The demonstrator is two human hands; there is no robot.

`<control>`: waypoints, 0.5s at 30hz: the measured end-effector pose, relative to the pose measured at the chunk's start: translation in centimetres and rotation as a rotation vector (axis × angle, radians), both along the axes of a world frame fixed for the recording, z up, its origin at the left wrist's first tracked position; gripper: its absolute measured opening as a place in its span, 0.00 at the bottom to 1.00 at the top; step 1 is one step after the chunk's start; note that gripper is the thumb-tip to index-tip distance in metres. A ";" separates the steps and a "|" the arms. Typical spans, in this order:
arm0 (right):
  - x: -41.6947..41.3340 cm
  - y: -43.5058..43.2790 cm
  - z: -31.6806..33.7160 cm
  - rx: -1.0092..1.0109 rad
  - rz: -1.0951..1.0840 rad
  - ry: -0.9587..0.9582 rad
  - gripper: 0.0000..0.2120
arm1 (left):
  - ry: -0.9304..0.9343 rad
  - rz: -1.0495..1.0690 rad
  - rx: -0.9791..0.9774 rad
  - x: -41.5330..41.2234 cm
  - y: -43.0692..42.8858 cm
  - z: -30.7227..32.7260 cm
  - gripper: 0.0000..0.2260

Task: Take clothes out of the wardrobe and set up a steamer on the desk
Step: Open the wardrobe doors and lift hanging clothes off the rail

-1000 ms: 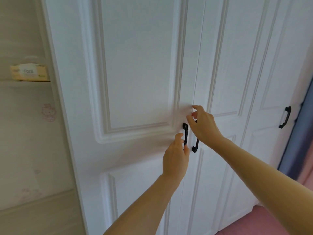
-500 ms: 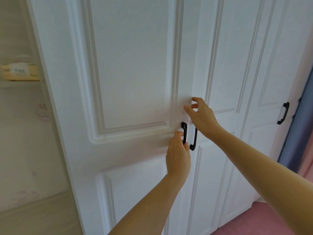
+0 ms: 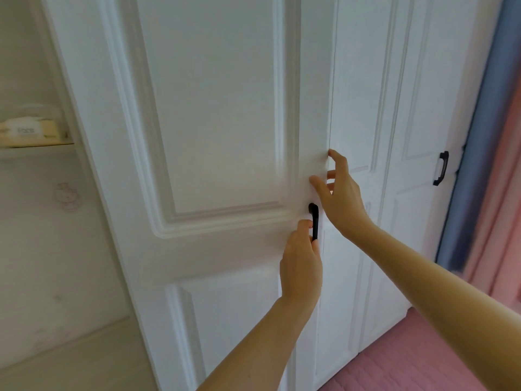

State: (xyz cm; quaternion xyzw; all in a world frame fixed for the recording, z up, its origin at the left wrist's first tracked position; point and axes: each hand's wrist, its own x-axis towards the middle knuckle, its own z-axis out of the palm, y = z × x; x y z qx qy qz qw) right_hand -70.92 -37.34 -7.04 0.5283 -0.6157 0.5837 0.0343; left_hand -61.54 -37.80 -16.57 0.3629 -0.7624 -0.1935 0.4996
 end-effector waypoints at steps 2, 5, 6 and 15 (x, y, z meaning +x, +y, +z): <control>0.6 1.7 -0.2 -0.018 -0.020 -0.006 0.26 | 0.017 -0.035 -0.011 0.6 1.3 -0.3 0.13; 1.5 4.4 -0.3 -0.031 -0.047 0.013 0.27 | 0.034 -0.107 -0.010 2.0 3.6 -0.5 0.12; 1.9 5.4 -0.3 -0.030 -0.056 0.018 0.27 | 0.039 -0.127 -0.010 2.5 4.3 -0.6 0.12; 6.2 13.6 0.0 -0.023 -0.072 0.028 0.24 | 0.086 -0.219 -0.008 7.7 10.6 -1.0 0.11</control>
